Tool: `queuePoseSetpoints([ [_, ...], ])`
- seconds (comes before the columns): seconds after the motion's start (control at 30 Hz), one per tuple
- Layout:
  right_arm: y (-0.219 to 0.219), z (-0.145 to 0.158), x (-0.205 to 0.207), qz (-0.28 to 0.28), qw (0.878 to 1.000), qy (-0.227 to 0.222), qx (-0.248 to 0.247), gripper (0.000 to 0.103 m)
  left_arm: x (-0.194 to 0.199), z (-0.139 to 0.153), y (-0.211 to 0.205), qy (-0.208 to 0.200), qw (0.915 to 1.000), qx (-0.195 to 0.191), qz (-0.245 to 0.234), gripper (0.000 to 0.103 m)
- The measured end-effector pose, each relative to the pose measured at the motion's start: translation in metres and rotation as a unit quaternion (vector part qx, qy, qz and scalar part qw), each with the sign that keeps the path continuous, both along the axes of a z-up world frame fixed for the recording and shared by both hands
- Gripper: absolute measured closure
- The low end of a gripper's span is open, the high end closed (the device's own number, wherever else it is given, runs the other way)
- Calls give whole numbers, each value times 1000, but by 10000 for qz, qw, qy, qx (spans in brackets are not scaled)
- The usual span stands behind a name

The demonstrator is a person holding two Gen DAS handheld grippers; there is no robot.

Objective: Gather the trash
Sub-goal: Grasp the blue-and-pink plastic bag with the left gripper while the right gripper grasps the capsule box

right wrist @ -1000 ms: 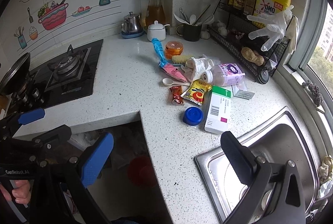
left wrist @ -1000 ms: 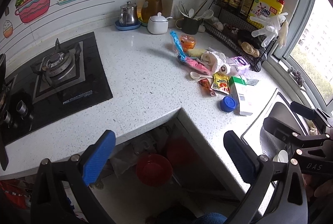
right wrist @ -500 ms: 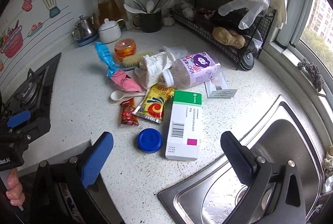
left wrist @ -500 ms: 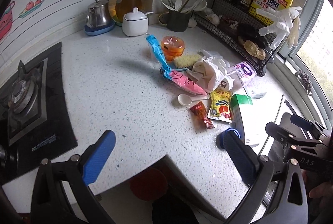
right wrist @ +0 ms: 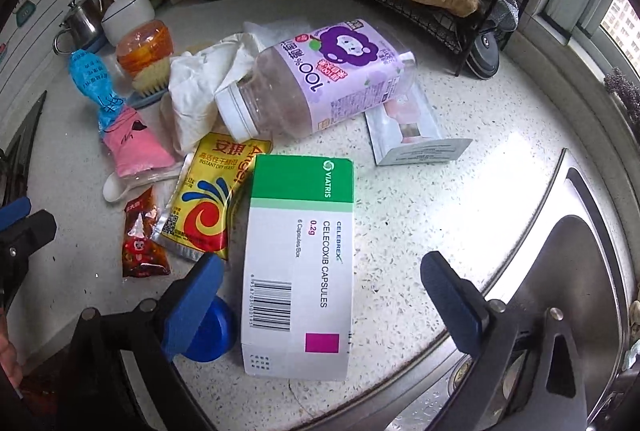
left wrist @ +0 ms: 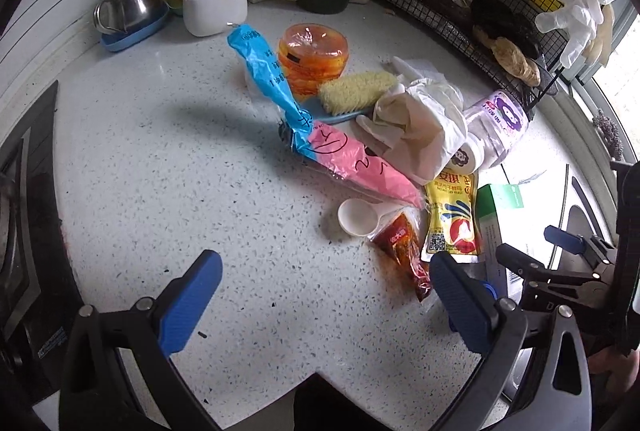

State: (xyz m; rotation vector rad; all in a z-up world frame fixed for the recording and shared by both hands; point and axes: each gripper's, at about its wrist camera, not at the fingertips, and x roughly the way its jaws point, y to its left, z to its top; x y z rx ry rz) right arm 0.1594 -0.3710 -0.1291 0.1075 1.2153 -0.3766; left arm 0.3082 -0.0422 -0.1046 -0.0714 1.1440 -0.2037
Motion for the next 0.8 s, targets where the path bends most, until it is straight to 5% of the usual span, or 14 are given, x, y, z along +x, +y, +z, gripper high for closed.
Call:
queuePoseSetpoints([
  [0.1, -1, -7, 0, 16, 9999, 121, 67, 21, 11, -1, 3, 6, 10000, 16, 1, 0],
  [0.27, -6, -11, -4, -46, 9994, 135, 320, 47, 31, -1, 13, 41, 10000, 30, 63, 0],
  [0.6, -1, 44, -9, -86, 9979, -530, 366, 47, 84, -16, 12, 343, 9993, 94, 136, 0],
  [0.8, -6, 51, 5, 2, 9979, -564, 306, 47, 110, -39, -2, 547, 9980, 279, 125, 0],
])
